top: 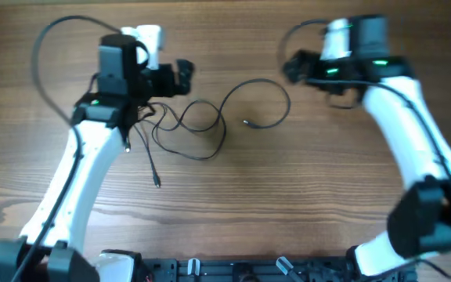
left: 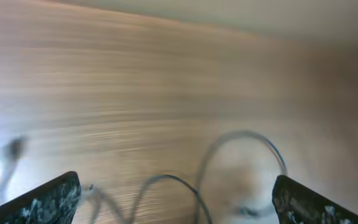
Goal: Untangle cables
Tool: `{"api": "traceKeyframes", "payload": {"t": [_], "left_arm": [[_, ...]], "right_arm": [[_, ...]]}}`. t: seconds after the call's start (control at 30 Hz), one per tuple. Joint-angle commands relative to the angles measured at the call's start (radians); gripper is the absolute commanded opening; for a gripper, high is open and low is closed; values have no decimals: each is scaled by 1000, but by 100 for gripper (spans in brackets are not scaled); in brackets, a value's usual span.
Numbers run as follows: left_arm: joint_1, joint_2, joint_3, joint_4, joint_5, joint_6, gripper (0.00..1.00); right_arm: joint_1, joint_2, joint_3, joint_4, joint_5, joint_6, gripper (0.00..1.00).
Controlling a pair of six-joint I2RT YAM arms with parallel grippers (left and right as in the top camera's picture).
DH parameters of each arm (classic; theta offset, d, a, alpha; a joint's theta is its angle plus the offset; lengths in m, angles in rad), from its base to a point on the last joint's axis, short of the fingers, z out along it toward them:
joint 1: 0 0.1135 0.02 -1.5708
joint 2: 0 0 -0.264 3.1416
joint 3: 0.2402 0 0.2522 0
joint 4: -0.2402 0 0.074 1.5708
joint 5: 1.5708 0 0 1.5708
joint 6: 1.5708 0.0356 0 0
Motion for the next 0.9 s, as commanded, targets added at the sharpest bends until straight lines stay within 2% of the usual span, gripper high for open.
{"api": "traceKeyframes", "payload": {"t": [0.0,0.07,0.17,0.27,0.37,0.4,0.43,0.47,0.5,0.53,0.6,0.63,0.73,0.87], "left_arm": [[120,-44,11,-70,-187,-264,100],[195,-44,11,-126,-187,-306,100],[288,-44,11,-204,-176,-307,100],[357,-44,11,-275,-84,-307,100],[366,-43,11,-336,45,-307,100],[365,-43,10,-358,87,-307,100],[365,-43,10,-375,124,-307,100],[365,-43,10,-400,151,-307,99],[365,-43,10,-427,160,-307,100],[365,-41,10,-444,159,-307,100],[365,-32,10,-492,160,-307,99],[362,-26,10,-515,159,-319,95],[322,-3,-4,-549,163,-418,94],[171,7,-89,-428,161,-575,88]], "right_arm": [[184,118,-16,50,-122,-258,99],[301,190,-16,108,-133,-397,98],[436,270,-16,198,-108,-558,98],[543,344,-16,313,124,-581,93],[596,402,-16,372,233,-649,84],[603,412,-16,376,241,-655,77],[605,414,-16,377,251,-654,65],[605,414,-15,377,263,-650,49],[603,406,-8,375,290,-634,18],[602,396,2,372,327,-607,4],[592,346,36,358,377,-565,4],[580,310,58,343,368,-543,4],[525,193,88,323,286,-460,4],[408,68,88,325,95,-320,4]]}}
